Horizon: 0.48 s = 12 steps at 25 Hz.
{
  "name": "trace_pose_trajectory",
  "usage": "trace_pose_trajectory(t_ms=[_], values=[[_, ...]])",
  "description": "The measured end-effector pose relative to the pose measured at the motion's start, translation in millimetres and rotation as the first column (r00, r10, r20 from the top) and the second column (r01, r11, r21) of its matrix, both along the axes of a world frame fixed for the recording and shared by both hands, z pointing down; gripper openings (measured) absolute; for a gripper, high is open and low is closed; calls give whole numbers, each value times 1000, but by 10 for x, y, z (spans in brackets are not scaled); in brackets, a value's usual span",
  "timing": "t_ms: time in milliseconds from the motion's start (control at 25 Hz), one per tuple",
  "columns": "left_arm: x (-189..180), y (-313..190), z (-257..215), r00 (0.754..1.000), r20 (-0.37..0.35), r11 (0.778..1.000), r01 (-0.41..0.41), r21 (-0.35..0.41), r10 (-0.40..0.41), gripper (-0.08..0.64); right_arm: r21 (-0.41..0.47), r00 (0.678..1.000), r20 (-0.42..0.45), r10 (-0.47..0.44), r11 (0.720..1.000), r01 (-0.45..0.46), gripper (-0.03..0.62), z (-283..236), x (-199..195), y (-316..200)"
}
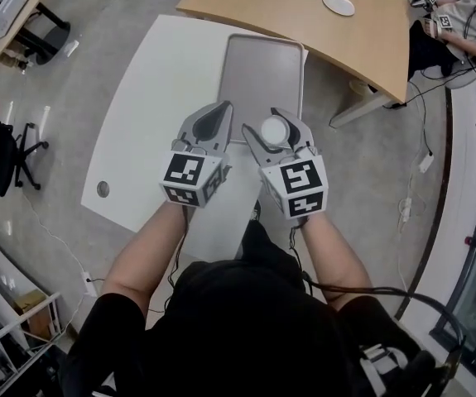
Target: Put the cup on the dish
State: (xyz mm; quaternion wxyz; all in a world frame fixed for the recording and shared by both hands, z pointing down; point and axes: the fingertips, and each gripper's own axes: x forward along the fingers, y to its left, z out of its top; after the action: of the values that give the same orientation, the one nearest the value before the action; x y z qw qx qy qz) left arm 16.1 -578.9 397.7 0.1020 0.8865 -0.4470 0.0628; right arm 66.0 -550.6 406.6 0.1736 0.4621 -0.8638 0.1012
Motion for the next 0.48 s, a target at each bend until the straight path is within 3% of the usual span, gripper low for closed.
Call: trace_pose_trajectory(t_ms=[480], values=[[149,-1020,515,997,-5,996,78,-37,-78,0,-27,1000,-1,-14,1000,14,258,471,234,-1004]])
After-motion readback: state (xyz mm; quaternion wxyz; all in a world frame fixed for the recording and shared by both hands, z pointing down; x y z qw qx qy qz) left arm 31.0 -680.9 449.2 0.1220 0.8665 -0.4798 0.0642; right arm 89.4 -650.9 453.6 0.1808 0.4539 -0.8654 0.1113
